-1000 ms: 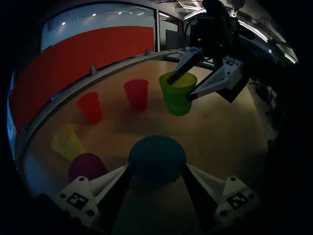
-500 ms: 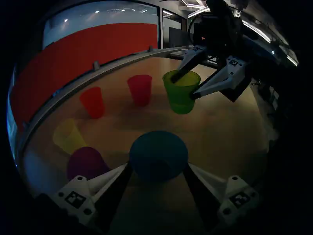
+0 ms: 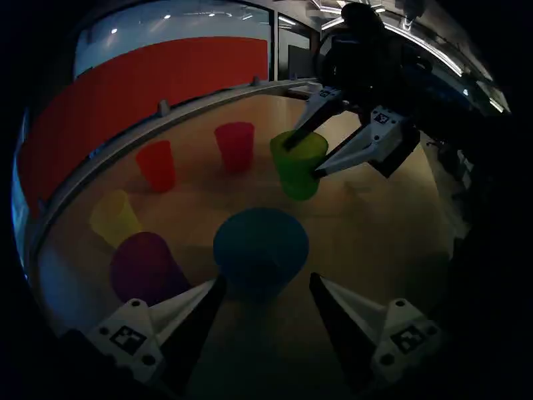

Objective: Pour water

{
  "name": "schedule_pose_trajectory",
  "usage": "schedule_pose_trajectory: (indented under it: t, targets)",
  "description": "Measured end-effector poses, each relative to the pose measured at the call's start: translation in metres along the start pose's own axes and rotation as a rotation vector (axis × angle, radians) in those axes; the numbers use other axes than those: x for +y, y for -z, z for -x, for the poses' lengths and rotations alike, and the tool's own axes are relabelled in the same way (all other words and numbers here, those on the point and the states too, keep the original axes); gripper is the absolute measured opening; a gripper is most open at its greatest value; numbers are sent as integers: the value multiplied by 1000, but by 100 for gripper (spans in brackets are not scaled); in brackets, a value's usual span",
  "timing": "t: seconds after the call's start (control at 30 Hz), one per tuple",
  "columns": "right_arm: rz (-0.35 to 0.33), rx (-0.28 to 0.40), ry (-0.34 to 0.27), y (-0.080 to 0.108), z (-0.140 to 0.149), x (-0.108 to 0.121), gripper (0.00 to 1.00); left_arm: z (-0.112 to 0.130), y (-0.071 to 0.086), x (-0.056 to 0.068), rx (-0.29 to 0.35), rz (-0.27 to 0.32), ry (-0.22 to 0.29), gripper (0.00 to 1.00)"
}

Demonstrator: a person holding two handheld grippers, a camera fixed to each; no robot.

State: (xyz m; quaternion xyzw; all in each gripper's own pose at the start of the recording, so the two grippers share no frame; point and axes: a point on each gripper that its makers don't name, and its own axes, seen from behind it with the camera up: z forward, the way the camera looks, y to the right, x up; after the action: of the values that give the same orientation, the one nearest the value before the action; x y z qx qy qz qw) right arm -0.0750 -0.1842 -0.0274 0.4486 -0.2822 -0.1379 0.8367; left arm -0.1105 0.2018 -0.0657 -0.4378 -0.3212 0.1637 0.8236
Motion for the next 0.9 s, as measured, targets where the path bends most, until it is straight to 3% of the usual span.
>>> schedule_pose_trajectory:
  t: [0.27, 0.77, 0.9]
  targets:
    - [5, -32, 16, -7, 12, -2, 90, 3, 5, 2, -5, -2, 9, 93]
    - [14, -30, -19, -2, 20, -1, 91, 5, 10, 5, -5, -4, 18, 93]
    - [19, -34, -38, 1, 24, -1, 98, 9, 11, 7, -12, -7, 21, 93]
